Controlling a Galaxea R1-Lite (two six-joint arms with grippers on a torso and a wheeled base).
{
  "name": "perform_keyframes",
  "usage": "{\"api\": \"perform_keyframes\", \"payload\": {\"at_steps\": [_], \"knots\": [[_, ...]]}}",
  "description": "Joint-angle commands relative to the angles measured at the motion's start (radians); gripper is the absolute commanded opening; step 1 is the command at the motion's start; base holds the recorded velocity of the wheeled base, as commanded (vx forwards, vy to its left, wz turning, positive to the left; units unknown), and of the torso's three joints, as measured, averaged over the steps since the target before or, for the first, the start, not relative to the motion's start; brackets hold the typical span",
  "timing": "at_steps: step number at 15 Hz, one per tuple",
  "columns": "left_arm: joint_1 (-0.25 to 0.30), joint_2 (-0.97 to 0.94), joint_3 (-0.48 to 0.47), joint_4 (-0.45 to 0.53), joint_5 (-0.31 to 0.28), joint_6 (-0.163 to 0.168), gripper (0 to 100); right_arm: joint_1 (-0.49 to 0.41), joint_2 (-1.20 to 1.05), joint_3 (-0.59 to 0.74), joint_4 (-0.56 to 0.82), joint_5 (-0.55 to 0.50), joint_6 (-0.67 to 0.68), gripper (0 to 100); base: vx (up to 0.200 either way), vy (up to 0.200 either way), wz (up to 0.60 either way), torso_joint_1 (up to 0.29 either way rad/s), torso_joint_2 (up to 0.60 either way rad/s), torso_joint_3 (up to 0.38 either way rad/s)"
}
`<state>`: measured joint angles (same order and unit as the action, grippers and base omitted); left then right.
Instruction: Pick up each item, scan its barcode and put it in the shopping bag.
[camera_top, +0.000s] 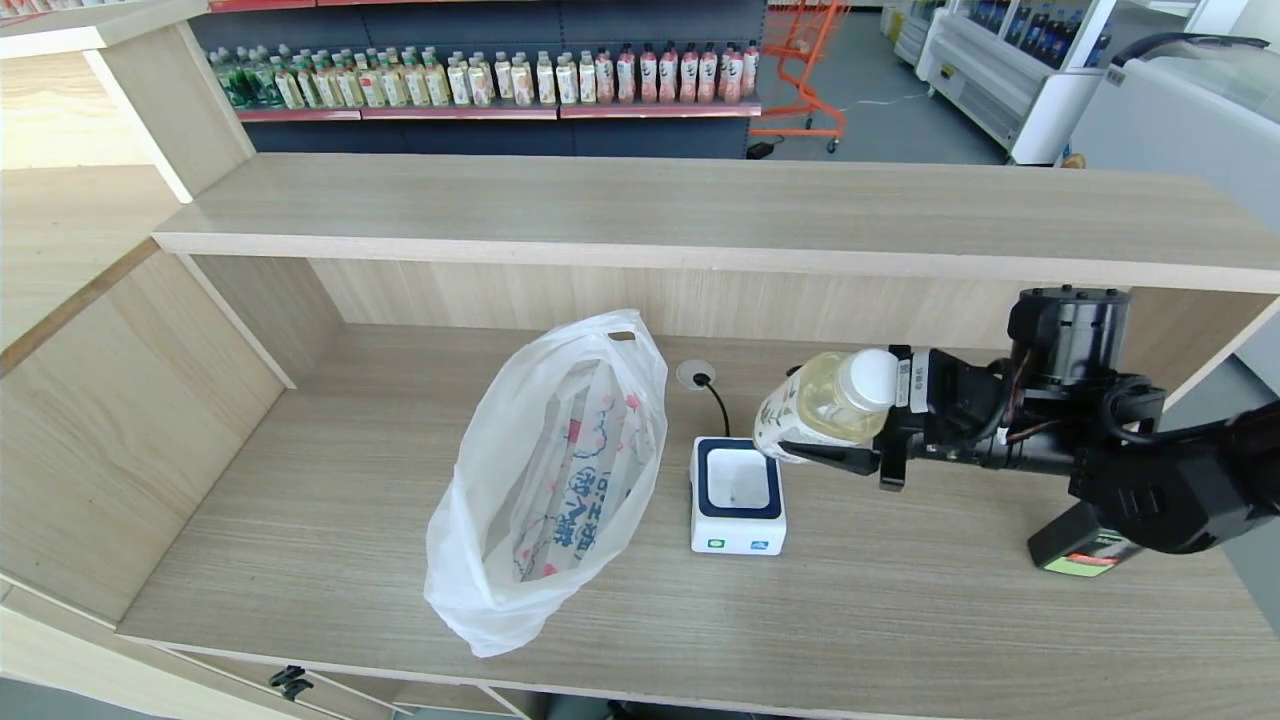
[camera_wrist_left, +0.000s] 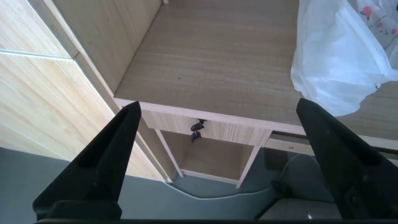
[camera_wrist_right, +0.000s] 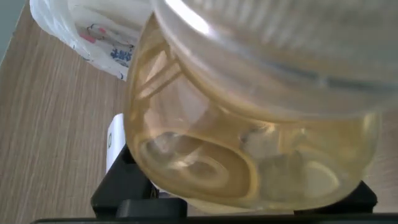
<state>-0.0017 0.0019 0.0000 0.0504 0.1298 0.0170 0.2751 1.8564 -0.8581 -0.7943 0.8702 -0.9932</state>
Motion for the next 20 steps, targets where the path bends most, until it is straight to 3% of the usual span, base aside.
{"api": "perform_keyframes", "payload": {"at_steps": [1, 12, 20], "knots": [[0.000, 0.000, 0.000, 0.000, 0.001, 0.000, 100, -0.005, 0.098, 0.007, -0.069, 0.039, -0.019, 0, 0.000, 0.000, 0.00, 0.000, 0.00, 0.000], [0.000, 0.000, 0.000, 0.000, 0.001, 0.000, 100, -0.013, 0.274, 0.001, -0.292, 0.092, -0.021, 0, 0.000, 0.000, 0.00, 0.000, 0.00, 0.000], [0.000, 0.000, 0.000, 0.000, 0.001, 0.000, 100, 0.016, 0.331, -0.084, -0.310, 0.095, -0.010, 0, 0.000, 0.000, 0.00, 0.000, 0.00, 0.000]]}}
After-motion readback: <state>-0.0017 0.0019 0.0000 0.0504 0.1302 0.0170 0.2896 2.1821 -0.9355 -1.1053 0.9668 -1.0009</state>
